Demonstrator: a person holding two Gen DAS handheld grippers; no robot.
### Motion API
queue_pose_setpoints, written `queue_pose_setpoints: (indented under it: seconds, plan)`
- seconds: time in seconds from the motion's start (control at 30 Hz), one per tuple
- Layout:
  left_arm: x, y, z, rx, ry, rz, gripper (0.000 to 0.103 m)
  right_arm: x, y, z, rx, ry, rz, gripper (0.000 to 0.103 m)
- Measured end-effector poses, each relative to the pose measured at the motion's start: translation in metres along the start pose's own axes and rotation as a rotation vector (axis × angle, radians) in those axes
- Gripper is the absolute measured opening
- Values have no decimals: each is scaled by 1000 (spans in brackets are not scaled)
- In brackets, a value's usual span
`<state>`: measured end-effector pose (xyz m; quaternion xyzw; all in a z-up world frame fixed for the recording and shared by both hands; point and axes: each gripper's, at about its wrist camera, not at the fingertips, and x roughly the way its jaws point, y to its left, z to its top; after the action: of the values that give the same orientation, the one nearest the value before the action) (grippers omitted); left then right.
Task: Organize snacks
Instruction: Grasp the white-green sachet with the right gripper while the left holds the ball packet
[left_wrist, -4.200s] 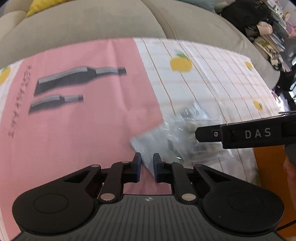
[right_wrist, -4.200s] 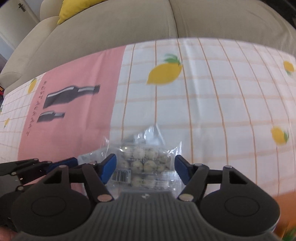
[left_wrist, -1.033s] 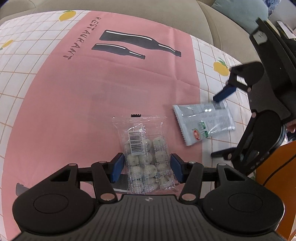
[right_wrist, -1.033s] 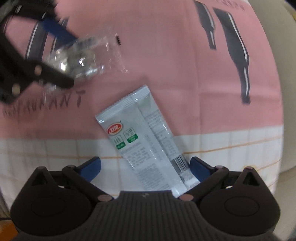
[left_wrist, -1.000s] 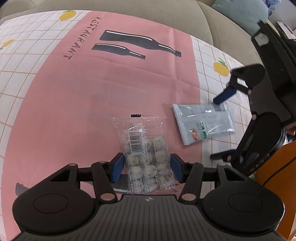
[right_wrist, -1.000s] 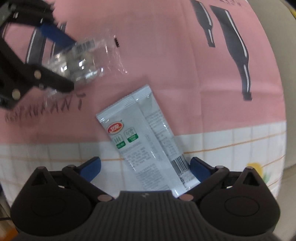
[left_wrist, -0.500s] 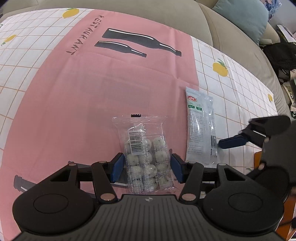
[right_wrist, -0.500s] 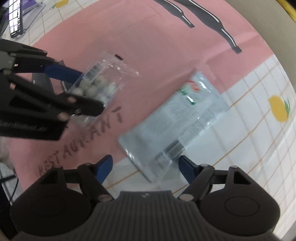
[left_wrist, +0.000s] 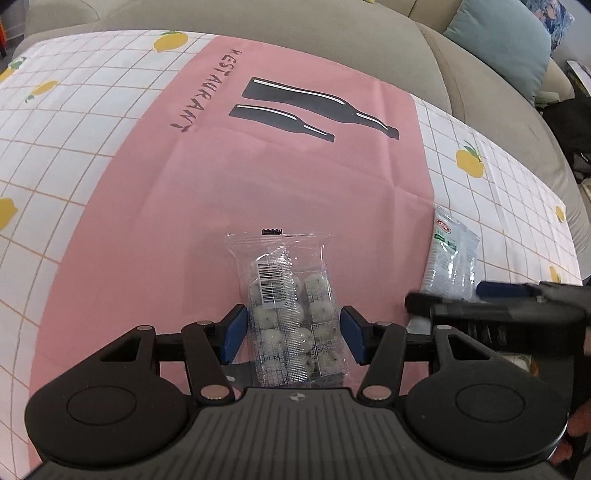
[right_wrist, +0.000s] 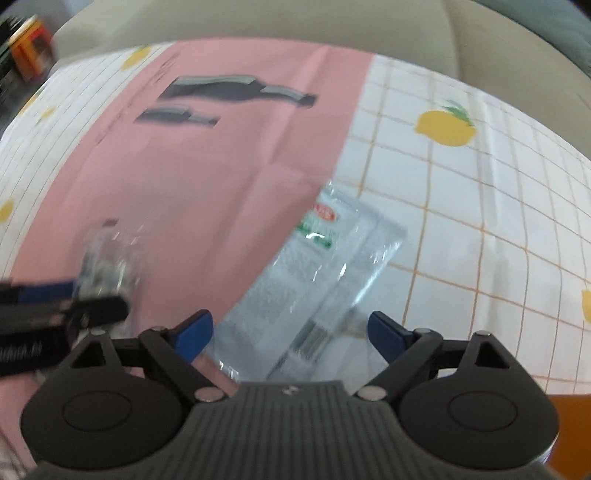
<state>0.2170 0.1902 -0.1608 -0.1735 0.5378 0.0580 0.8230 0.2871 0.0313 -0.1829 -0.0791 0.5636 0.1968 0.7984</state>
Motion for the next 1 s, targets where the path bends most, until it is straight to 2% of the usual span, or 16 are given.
queue_pose_setpoints:
  seconds: [0.1,0.23,0.3,0.43,0.53,0.63,0.7,0.77,1.0]
  plan:
    - [0,-3,0,27,-9,16,64,5,-6,9,130,-9,-47,91]
    - [-1,-2,0,28,-13,18,64,11,-21,22,313,-14,-58,96]
    - [-1,-2,0,21,-13,16,64,14,-18,24,341,-12,-88,95]
    - [-1,-1,0,23,-17,12,64,17,-14,18,396,1,-210,92]
    - [-1,-3,0,28,-17,20,64,12,-14,9,400,-28,-211,94]
    - [-1,-3,0,26,-18,23,64,5,-10,4,346,-57,-200,85]
    - [-1,-3,0,24,-16,24,64,-1,-6,2,298,-77,-186,66]
    - [0,-3,0,25,-14,26,64,-7,-4,-2,264,-86,-177,54]
    - [-3,-6,-7,31,-16,19,61,-20,-13,-22,200,-97,-122,48]
